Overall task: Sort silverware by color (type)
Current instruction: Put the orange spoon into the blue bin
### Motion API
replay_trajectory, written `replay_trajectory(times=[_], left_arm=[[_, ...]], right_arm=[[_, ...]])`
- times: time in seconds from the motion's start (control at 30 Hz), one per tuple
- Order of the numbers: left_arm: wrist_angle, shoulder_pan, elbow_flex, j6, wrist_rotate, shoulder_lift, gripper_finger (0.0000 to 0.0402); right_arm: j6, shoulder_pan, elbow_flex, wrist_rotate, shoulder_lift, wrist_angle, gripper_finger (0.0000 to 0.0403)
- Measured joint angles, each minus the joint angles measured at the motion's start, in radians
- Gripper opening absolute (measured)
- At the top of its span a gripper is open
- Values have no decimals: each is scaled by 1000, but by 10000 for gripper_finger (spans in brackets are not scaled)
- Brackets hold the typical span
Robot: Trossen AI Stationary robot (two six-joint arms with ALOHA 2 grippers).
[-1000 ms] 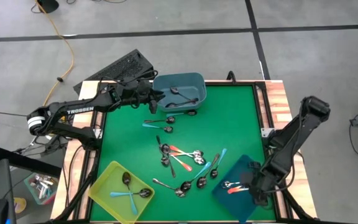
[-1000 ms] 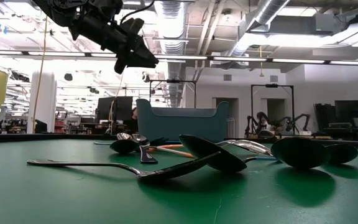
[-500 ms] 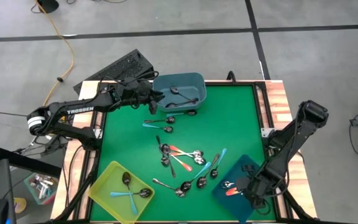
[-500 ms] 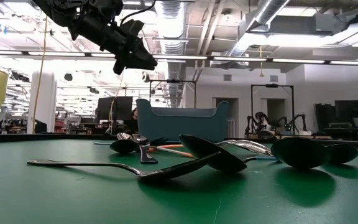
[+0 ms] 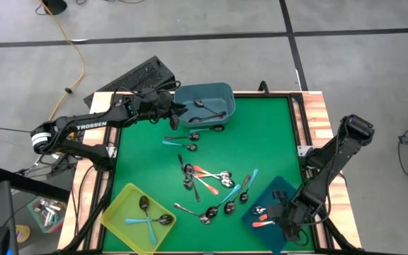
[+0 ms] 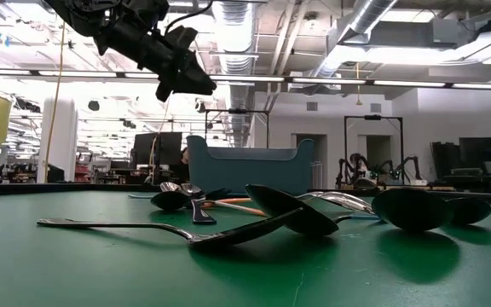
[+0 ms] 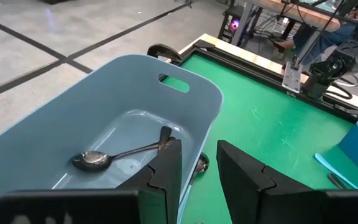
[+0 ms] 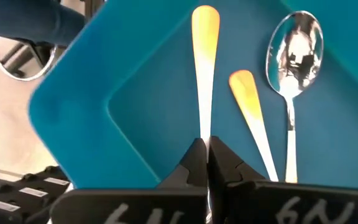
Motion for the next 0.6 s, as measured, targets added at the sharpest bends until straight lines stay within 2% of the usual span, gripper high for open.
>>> replay_trajectory(times=[0.1, 0.6], left_arm=[[0, 0, 0, 0, 0, 0, 86], [1, 0, 0, -3, -2, 0, 86]], right_arm=[[18, 1, -30, -5, 0, 66, 5], [59, 7, -112, -9, -1, 149, 9]])
